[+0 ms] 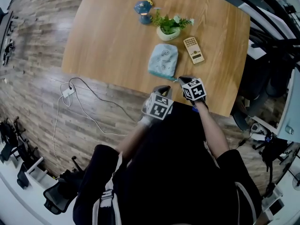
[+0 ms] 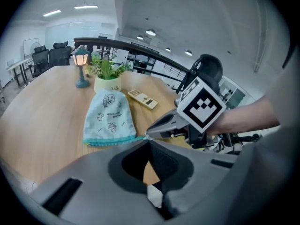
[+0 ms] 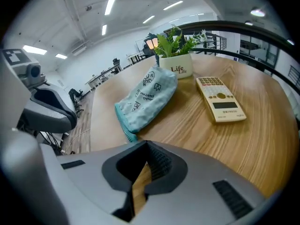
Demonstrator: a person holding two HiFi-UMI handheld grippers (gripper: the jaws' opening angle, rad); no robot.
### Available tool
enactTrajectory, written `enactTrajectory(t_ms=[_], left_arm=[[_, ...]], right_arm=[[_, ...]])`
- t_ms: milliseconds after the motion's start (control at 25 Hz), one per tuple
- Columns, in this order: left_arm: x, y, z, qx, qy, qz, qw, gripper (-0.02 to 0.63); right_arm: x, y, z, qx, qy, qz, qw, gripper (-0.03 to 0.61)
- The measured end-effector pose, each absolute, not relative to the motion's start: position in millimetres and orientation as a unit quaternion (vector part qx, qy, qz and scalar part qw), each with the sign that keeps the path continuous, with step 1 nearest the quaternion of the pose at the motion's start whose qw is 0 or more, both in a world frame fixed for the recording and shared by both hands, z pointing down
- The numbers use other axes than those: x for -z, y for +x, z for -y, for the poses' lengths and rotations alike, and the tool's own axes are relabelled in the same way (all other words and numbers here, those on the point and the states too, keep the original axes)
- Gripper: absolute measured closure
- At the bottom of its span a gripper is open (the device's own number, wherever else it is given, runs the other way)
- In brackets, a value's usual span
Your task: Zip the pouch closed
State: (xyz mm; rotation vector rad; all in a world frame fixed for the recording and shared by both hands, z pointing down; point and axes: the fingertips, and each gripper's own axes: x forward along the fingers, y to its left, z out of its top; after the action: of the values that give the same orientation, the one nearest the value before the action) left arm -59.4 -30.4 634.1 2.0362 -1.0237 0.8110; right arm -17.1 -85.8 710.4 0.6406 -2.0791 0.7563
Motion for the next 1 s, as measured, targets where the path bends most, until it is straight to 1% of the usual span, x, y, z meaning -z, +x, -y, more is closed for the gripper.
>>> enactTrajectory(t_ms=[160,200,280,400,520,760,840,880,1000], left_arm=[[-667.3,-49.7,36.4,-0.362,0.762,0.391,0.369,0.614],[-674.7,-45.2,38.3,-0.371,0.760,0.383,0.371,0.602],[-685.1,-37.1,42.3,-0.384,0.758,0.370,0.376,0.540],[-694.5,-32.9,51.6,-0.393,0.749,0.373,0.381,0.505],[-704.4,-27.0,56.0,-0.401,0.744,0.365,0.391,0.505],[-713.2,-27.3,62.0,-0.411,0.729,0.373,0.401,0.508],[-713.4,-30.9,64.3,-0.409,0.725,0.381,0.402,0.536],[-713.5,-32.8,65.6,-0.408,0.724,0.385,0.403,0.574],[-712.5,-34.3,67.7,-0.400,0.724,0.386,0.408,0.588]], right_arm=[[-715.5,-18.2,84.9,-0.308,0.254,0.819,0.412,0.566],[-714.9,-18.3,84.8,-0.306,0.256,0.821,0.409,0.566],[-714.2,-18.4,84.6,-0.305,0.257,0.824,0.402,0.566],[-714.0,-18.6,85.8,-0.313,0.253,0.830,0.386,0.566],[-711.8,-20.4,85.9,-0.317,0.249,0.836,0.373,0.566],[-709.5,-20.5,83.8,-0.316,0.237,0.840,0.371,0.566],[-709.6,-20.6,82.7,-0.310,0.233,0.843,0.373,0.566],[-709.6,-20.7,82.3,-0.307,0.231,0.844,0.375,0.566],[-709.4,-21.4,81.0,-0.296,0.223,0.847,0.380,0.566]])
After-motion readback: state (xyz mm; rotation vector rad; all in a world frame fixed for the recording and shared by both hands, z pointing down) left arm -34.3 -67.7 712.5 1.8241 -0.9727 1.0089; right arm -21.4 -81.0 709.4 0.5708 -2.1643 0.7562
